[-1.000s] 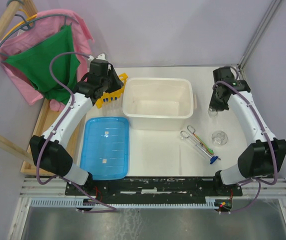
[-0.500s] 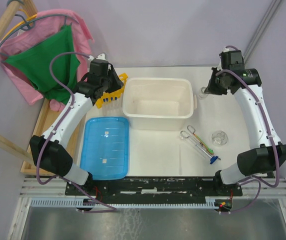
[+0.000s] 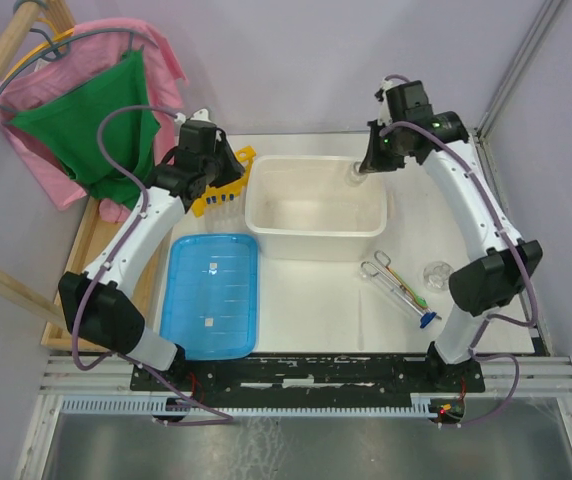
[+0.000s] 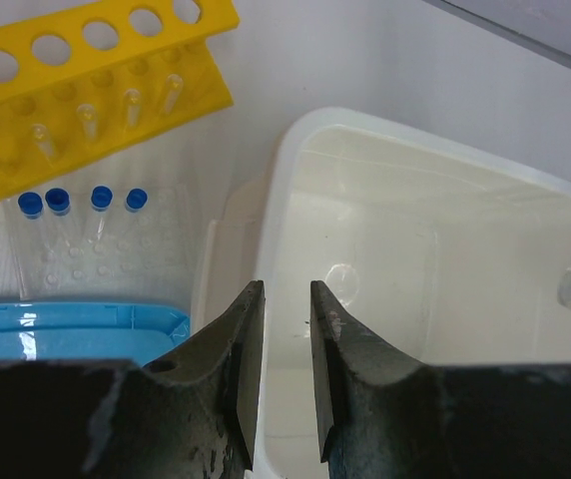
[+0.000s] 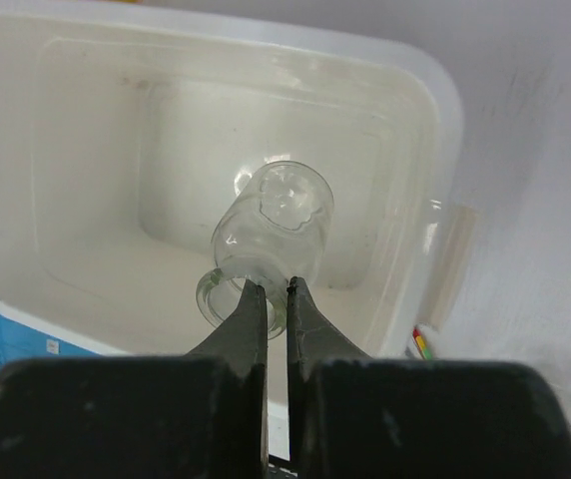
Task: Organize the chemistry lab equipment
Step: Place the chemistry item in the storage box.
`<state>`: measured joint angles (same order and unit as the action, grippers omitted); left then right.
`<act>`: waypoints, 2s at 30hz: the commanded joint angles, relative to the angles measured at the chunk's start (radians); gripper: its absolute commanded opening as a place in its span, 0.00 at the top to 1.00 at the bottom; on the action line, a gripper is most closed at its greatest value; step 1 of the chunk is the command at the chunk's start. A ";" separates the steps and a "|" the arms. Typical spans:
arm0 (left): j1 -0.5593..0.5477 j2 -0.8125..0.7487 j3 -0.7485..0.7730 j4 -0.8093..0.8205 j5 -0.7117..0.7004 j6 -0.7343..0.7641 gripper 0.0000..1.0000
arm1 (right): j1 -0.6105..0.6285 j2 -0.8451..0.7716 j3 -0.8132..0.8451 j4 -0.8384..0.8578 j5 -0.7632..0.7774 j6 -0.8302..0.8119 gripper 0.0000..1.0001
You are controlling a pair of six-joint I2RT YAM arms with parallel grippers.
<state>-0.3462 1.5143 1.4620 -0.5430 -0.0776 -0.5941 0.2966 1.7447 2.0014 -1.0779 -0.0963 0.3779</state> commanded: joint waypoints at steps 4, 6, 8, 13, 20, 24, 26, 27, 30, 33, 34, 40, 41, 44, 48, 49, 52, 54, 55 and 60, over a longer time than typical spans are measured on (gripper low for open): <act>0.000 -0.083 0.011 0.042 -0.032 -0.029 0.67 | 0.049 0.120 -0.001 0.027 0.070 -0.027 0.99; 0.000 -0.086 0.012 0.043 -0.030 -0.029 0.67 | 0.053 0.146 -0.018 0.047 0.079 -0.030 0.99; -0.001 -0.086 0.010 0.041 -0.027 -0.029 0.67 | 0.055 0.172 -0.035 0.070 0.093 -0.034 0.99; -0.002 -0.097 -0.008 0.040 -0.031 -0.027 0.67 | 0.055 0.222 -0.067 0.111 0.102 -0.029 0.99; -0.003 -0.094 -0.011 0.031 -0.033 -0.026 0.67 | 0.060 0.280 -0.117 0.170 0.133 -0.024 0.99; -0.004 -0.086 -0.004 0.031 -0.030 -0.021 0.67 | 0.062 0.298 -0.126 0.185 0.164 -0.028 0.99; -0.004 -0.083 -0.002 0.031 -0.031 -0.020 0.67 | 0.061 0.306 -0.132 0.192 0.168 -0.030 0.99; -0.004 -0.083 -0.002 0.030 -0.030 -0.019 0.67 | 0.061 0.310 -0.135 0.196 0.168 -0.030 0.99; -0.004 -0.079 -0.002 0.028 -0.030 -0.019 0.67 | 0.060 0.324 -0.150 0.210 0.175 -0.031 0.98; -0.003 -0.076 -0.002 0.028 -0.031 -0.017 0.67 | 0.061 0.327 -0.160 0.224 0.179 -0.030 0.96; -0.004 -0.074 -0.002 0.026 -0.032 -0.017 0.67 | 0.061 0.327 -0.158 0.224 0.179 -0.030 0.95; -0.003 -0.067 -0.002 0.023 -0.031 -0.021 0.67 | 0.060 0.322 -0.163 0.226 0.185 -0.033 0.81; -0.004 -0.066 -0.002 0.023 -0.030 -0.021 0.67 | 0.061 0.322 -0.166 0.228 0.189 -0.033 0.80; -0.004 -0.062 -0.003 0.022 -0.025 -0.022 0.67 | 0.060 0.327 -0.167 0.224 0.197 -0.035 0.79; -0.004 -0.057 -0.003 0.023 -0.022 -0.021 0.67 | 0.060 0.322 -0.175 0.231 0.209 -0.035 0.78; -0.003 -0.055 -0.002 0.021 -0.021 -0.021 0.67 | 0.061 0.321 -0.177 0.229 0.214 -0.034 0.78; -0.003 -0.052 -0.002 0.022 -0.016 -0.025 0.67 | 0.061 0.312 -0.184 0.235 0.227 -0.034 0.77; -0.004 -0.050 -0.003 0.022 -0.013 -0.026 0.67 | 0.061 0.305 -0.188 0.238 0.236 -0.034 0.73; -0.003 -0.049 -0.003 0.023 -0.014 -0.026 0.67 | 0.061 0.299 -0.189 0.242 0.245 -0.034 0.72; -0.004 -0.049 -0.011 0.022 -0.012 -0.027 0.67 | 0.062 0.275 -0.206 0.267 0.257 -0.031 0.63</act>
<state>-0.3473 1.4654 1.4490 -0.5438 -0.0982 -0.5941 0.3634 2.0727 1.8118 -0.8486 0.1196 0.3492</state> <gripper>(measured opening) 0.327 0.354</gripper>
